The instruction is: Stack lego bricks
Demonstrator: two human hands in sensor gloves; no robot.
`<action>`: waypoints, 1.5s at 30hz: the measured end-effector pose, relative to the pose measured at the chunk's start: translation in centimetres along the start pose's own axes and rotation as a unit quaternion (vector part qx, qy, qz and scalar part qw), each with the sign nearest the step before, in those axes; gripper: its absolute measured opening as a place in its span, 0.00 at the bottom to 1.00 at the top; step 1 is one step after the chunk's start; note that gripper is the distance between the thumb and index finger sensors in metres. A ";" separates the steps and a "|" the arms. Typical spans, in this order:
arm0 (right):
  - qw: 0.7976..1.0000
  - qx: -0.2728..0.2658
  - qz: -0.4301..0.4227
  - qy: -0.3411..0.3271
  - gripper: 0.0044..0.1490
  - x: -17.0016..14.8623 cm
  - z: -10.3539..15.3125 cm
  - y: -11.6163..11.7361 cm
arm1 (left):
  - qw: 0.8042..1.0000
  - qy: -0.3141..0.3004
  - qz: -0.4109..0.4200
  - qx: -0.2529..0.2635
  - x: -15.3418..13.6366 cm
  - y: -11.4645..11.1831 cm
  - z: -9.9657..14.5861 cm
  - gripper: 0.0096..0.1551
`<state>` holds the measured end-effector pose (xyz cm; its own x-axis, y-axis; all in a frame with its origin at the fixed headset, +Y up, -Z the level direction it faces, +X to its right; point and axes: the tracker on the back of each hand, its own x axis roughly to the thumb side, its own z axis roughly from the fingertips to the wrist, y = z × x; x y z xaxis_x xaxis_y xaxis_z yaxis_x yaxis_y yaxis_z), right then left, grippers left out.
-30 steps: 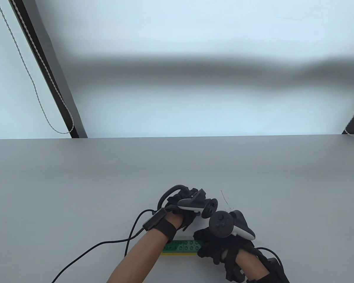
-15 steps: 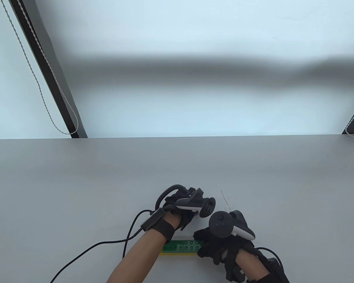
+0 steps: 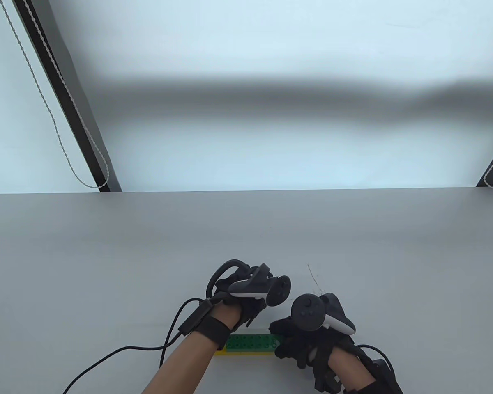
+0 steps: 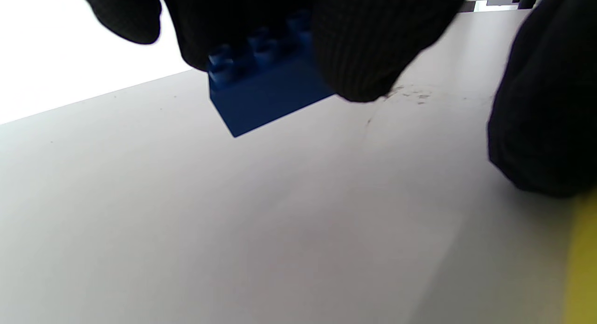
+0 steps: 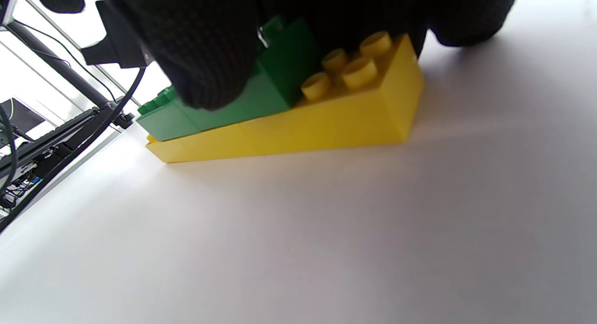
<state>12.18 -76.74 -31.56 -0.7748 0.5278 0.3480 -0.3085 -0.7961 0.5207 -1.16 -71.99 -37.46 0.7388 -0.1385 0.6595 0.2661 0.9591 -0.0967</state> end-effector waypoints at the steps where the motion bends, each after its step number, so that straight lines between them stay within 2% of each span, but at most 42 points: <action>1: 1.000 0.001 -0.002 0.001 0.44 0.0 0.0 0.0 | 1.000 0.003 0.008 0.002 -0.1 0.1 0.4 0.40; 7: 1.000 0.001 -0.005 0.003 0.44 0.0 0.1 0.1 | 0.999 0.009 0.039 0.020 0.1 0.8 2.8 0.40; 11: 1.000 -0.002 -0.007 0.005 0.44 0.0 0.1 0.2 | 0.997 0.013 0.062 0.050 0.6 1.0 4.8 0.40; 21: 1.000 -0.015 -0.009 0.009 0.44 -0.1 0.3 0.4 | 0.995 0.034 0.051 0.079 2.8 1.6 8.5 0.40; 26: 1.000 -0.020 -0.009 0.011 0.43 -0.1 0.4 0.5 | 0.995 0.043 0.042 0.080 4.0 0.6 9.0 0.39; 35: 1.000 -0.023 -0.010 0.011 0.43 -0.1 0.6 0.6 | 0.997 0.036 0.010 0.064 5.6 -1.5 8.4 0.39; 45: 1.000 -0.025 -0.011 0.011 0.43 -0.1 0.6 0.6 | 0.995 0.056 0.062 0.051 4.5 -2.1 8.1 0.39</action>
<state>12.39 -77.13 -30.79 -0.7792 0.5389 0.3202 -0.3514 -0.7985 0.4888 -3.43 -72.64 -28.22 0.8279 -0.0385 0.5596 0.1090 0.9897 -0.0931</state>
